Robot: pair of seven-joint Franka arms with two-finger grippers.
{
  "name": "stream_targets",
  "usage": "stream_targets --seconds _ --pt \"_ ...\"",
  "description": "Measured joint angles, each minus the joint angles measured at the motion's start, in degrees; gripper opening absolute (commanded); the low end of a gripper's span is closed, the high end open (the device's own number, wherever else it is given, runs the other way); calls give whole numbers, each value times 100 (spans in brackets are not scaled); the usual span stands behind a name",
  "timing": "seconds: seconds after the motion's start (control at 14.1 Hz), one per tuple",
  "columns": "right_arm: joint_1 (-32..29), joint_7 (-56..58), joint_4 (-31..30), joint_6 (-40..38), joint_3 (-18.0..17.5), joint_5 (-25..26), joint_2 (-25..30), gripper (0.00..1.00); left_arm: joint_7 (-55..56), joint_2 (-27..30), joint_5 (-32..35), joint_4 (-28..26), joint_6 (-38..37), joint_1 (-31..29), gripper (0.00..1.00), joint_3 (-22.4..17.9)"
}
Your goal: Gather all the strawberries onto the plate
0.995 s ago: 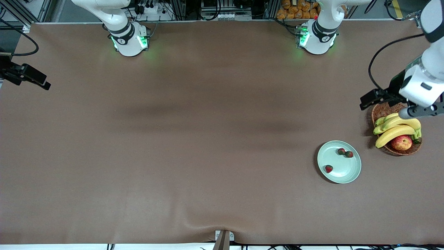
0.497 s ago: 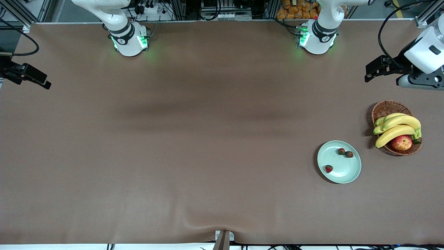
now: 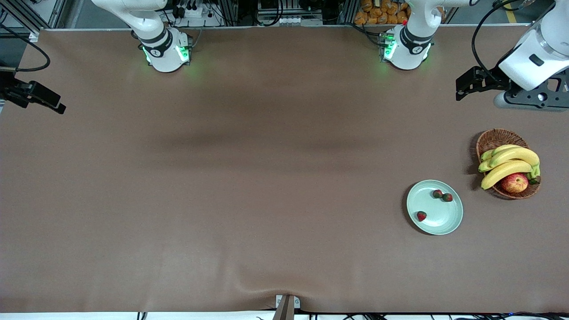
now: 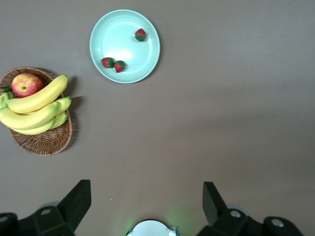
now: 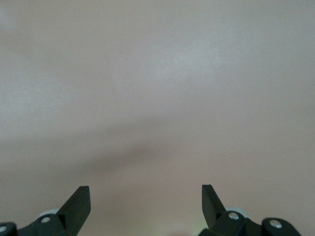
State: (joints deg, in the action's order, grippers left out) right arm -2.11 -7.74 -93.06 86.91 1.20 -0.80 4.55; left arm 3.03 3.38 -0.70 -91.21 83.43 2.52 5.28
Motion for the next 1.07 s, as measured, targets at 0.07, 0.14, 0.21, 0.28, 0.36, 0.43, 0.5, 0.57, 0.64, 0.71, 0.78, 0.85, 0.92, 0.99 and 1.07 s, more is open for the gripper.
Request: stream_targets --seconds 0.07,0.14,0.21,0.28,0.36,0.43,0.5,0.57,0.64,0.71,0.78,0.85,0.92,0.99,1.07 --pt "0 1 -1 3 0 0 0 100 -75 21 53 7 -4 -70 100 -25" --pt "0 2 -2 10 0 0 0 100 -177 41 151 10 -8 -124 100 -34" --pt "0 2 -2 18 0 0 0 100 -243 58 214 12 -11 -149 100 -41" --pt "0 3 -2 23 0 0 0 100 -268 70 238 14 -11 -153 100 -40" --pt "0 3 -2 24 0 0 0 100 -268 74 242 25 -11 -152 100 -31" --pt "1 6 -3 21 -1 0 0 100 -268 75 242 38 -12 -150 100 -16" --pt "6 8 -7 13 -2 0 0 100 -268 75 243 46 -13 -144 100 0" --pt "14 10 -13 7 -4 0 0 100 -268 75 243 50 -13 -141 100 11" --pt "19 10 -18 5 -6 0 0 100 -268 75 244 52 -13 -139 100 16" --pt "23 10 -22 4 -6 0 0 100 -268 75 245 54 -13 -139 100 17" --pt "25 10 -29 2 -6 0 0 100 -268 75 246 55 -13 -139 100 17" --pt "28 10 -41 0 -6 0 0 100 -268 75 247 56 -13 -139 100 16" --pt "32 10 -53 0 -7 0 0 100 -268 75 248 57 -13 -139 100 12" --pt "37 10 -59 -10 -9 0 0 100 -268 75 250 57 -13 -141 100 7" --pt "38 10 -61 -45 -10 0 0 100 -268 75 251 58 -13 -142 100 3"
